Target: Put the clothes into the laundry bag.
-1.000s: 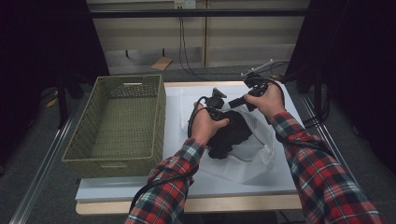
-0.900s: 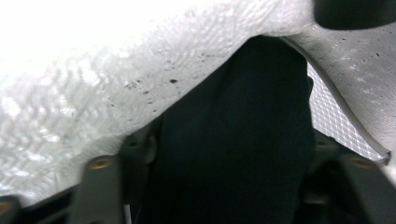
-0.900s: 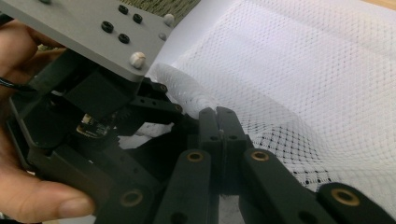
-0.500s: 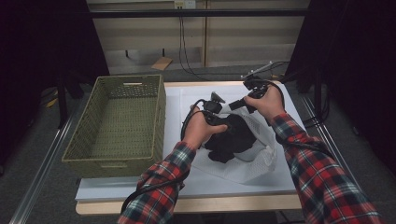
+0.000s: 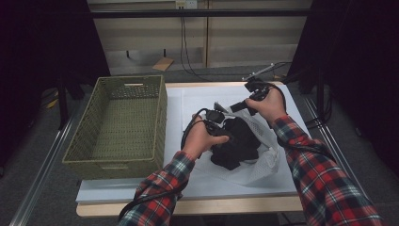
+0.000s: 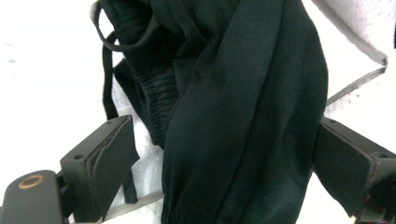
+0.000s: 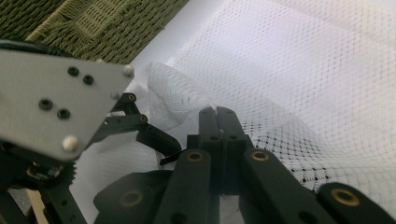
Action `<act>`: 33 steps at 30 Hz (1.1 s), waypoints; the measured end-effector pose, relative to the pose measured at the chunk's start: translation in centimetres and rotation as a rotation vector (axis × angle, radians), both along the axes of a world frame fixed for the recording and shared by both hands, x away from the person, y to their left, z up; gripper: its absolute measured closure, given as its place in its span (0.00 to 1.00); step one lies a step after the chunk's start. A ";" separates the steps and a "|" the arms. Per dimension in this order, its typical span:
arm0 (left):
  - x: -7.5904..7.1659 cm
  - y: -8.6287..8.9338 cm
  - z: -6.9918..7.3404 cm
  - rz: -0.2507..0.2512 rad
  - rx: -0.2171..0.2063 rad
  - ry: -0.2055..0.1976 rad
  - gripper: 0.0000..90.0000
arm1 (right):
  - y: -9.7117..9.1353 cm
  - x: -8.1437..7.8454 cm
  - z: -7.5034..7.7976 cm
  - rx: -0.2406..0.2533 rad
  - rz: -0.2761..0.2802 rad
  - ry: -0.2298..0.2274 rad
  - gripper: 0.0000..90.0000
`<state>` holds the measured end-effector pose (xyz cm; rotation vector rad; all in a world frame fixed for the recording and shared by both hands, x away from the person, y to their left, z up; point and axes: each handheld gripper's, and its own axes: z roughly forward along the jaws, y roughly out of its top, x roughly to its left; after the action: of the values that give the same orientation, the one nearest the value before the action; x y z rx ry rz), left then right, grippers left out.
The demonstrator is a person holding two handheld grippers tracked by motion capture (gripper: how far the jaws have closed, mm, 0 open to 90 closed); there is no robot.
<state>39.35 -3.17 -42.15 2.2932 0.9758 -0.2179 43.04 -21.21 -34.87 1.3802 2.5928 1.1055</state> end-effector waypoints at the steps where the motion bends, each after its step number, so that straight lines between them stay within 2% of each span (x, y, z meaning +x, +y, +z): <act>1: -0.1 -0.1 -0.2 0.001 -0.002 0.002 0.12 | 0.0 0.0 0.0 0.002 -0.001 0.003 1.00; 7: -0.2 -0.1 -1.3 -0.016 -0.017 0.007 0.11 | 0.1 -0.1 -0.1 0.000 -0.005 0.001 1.00; 9: -0.1 -0.1 -1.5 -0.007 -0.025 0.011 0.12 | 0.1 -0.1 -0.1 0.001 -0.004 -0.001 1.00; 10: -0.1 -0.1 -1.6 0.016 -0.034 0.011 0.12 | 0.0 -0.1 -0.2 0.001 -0.002 -0.004 1.00; 11: -0.1 -0.1 -1.6 0.009 -0.028 0.006 0.13 | 0.0 -0.1 -0.2 0.003 -0.003 -0.002 1.00; 12: -0.1 -0.1 -1.7 0.001 -0.049 0.008 0.15 | 0.0 0.0 -0.3 0.006 0.003 -0.014 1.00; 13: -0.2 -0.2 -1.7 0.036 -0.070 0.003 0.21 | 0.0 0.0 -0.3 0.006 0.000 -0.009 1.00; 16: -0.2 -0.2 -1.7 0.024 -0.068 -0.007 0.22 | -0.1 -0.1 -0.3 0.005 -0.005 0.001 1.00; 17: -0.2 -0.2 -1.8 0.044 -0.061 0.019 0.23 | -0.1 -0.1 -0.3 -0.003 -0.007 0.001 1.00; 22: -0.4 -0.4 -1.8 0.027 -0.059 0.007 0.25 | -0.1 -0.2 -0.2 0.000 -0.011 0.004 1.00; 23: -0.4 -0.5 -1.8 0.031 -0.070 0.007 0.24 | -0.2 -0.1 -0.3 0.001 -0.006 -0.007 1.00; 24: -0.4 -0.5 -1.7 0.018 -0.063 0.002 0.23 | -0.2 -0.2 -0.2 0.000 -0.008 -0.001 1.00; 25: -0.6 -0.7 -1.7 0.035 -0.068 0.004 0.22 | -0.1 -0.2 -0.2 -0.001 -0.011 0.005 1.00; 29: -0.8 -1.0 -1.8 0.027 -0.086 0.006 0.13 | -0.1 -0.2 -0.3 -0.002 -0.008 0.000 1.00; 33: -1.0 -1.5 -1.8 0.012 -0.065 -0.012 0.06 | -0.1 -0.2 -0.4 -0.001 -0.007 0.000 1.00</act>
<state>38.32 -4.67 -43.94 2.2270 0.9626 -0.2271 42.87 -21.30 -35.24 1.3878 2.5860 1.1027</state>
